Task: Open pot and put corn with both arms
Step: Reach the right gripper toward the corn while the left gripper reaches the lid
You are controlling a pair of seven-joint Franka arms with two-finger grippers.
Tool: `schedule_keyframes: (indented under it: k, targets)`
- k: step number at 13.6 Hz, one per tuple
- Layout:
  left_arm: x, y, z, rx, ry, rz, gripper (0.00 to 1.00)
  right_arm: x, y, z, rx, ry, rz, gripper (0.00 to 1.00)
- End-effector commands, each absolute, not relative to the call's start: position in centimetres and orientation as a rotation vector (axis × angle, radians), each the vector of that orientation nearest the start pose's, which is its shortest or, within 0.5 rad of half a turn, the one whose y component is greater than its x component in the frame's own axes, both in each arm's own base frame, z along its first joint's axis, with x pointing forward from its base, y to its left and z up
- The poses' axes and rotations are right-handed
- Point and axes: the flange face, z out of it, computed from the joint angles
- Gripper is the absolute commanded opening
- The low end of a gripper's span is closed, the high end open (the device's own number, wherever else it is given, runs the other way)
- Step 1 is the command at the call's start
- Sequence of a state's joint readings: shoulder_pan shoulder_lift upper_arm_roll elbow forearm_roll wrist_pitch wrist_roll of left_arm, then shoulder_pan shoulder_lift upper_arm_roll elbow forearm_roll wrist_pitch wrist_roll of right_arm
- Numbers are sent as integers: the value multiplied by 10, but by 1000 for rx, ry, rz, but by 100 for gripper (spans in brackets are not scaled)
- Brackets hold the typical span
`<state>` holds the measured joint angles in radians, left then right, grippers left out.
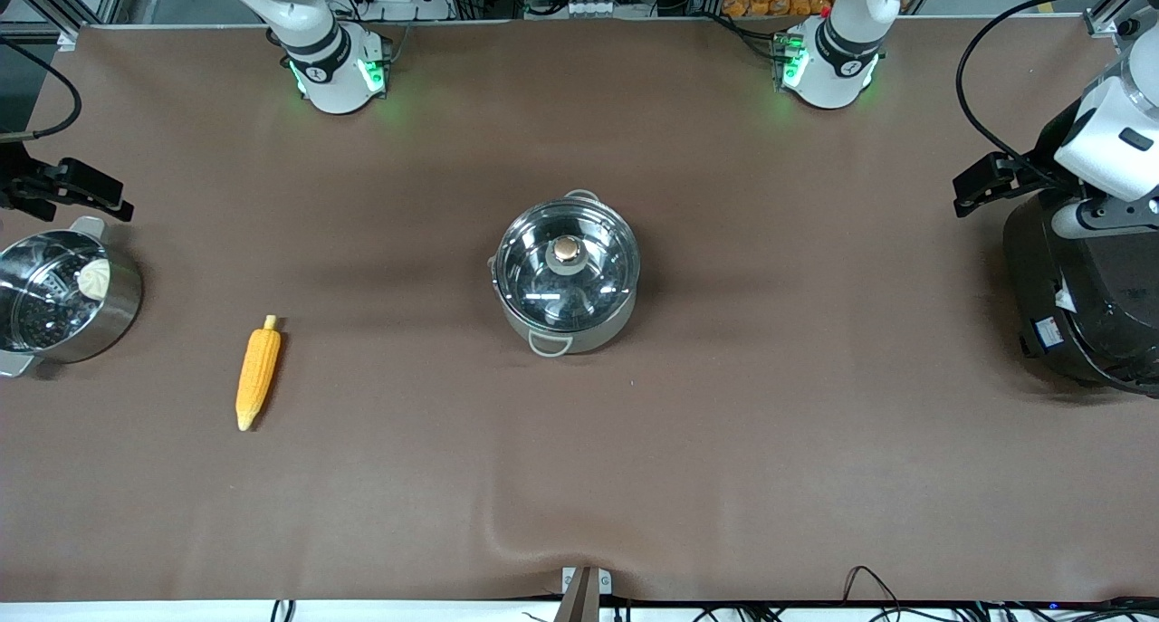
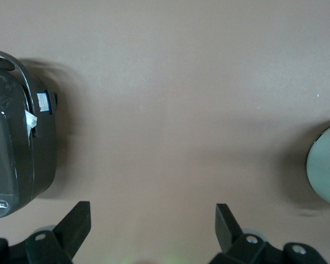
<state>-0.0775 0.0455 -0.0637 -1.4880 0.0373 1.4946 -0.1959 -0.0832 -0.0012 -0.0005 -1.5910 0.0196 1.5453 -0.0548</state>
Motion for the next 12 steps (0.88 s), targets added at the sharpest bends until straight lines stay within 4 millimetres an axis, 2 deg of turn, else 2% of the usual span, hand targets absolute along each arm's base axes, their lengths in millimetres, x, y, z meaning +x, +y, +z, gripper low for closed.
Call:
schedule_keyframes:
  k: [1, 5, 6, 7, 10, 11, 12]
  targets:
    - [556, -73, 634, -3124, -45, 66, 100, 543, -46, 617, -3125, 65, 73, 100]
    - [557, -83, 631, -3110, -22, 69, 100, 546, -44, 609, -3127, 55, 88, 100]
    - [560, -88, 624, -3109, -5, 83, 100, 554, -46, 593, -3127, 60, 128, 100]
    - [561, -101, 619, -3105, 26, 89, 100, 565, -50, 572, -3122, 70, 166, 100]
    - [571, -149, 588, -3104, 54, 138, 100, 587, -53, 503, -3117, 64, 224, 100]
    - [572, -166, 584, -3118, 19, 107, 100, 591, -51, 477, -3115, 60, 233, 100]
    - [568, -198, 574, -3116, 0, 117, 100, 599, -49, 452, -3112, 53, 257, 100]
